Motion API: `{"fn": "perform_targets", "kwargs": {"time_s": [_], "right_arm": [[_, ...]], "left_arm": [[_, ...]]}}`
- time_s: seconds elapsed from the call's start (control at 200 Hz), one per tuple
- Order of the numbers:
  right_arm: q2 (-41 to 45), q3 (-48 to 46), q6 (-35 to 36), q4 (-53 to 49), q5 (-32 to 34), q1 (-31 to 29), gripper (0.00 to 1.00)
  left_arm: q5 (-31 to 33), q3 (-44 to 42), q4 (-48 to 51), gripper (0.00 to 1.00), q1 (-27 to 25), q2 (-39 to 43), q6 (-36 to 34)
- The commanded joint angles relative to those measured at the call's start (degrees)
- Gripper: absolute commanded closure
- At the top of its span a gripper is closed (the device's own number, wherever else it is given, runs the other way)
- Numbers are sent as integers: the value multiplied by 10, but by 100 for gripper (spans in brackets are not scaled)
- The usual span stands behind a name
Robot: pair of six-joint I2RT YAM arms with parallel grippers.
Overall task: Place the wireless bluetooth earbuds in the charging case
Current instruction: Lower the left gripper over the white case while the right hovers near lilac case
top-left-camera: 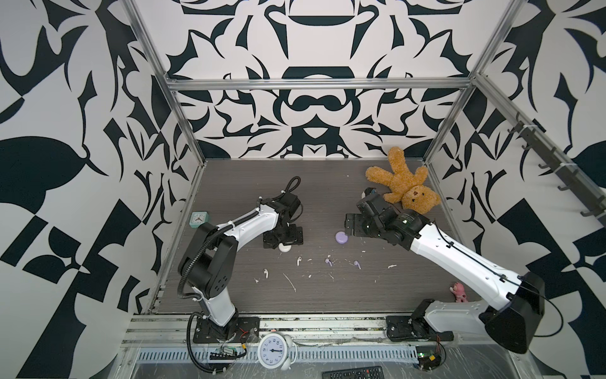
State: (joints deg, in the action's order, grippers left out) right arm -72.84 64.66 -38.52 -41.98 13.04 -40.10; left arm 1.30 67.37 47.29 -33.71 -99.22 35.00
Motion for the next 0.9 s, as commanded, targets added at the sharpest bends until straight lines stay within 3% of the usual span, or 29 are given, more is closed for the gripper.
{"fn": "perform_targets", "kwargs": {"time_s": [0.0, 0.895], "right_arm": [[16, -4, 9, 6, 15, 1, 1], [35, -28, -4, 13, 16, 1, 1]], "left_arm": [[21, 12, 35, 1, -1, -16, 20], [45, -2, 15, 4, -9, -52, 36]]}}
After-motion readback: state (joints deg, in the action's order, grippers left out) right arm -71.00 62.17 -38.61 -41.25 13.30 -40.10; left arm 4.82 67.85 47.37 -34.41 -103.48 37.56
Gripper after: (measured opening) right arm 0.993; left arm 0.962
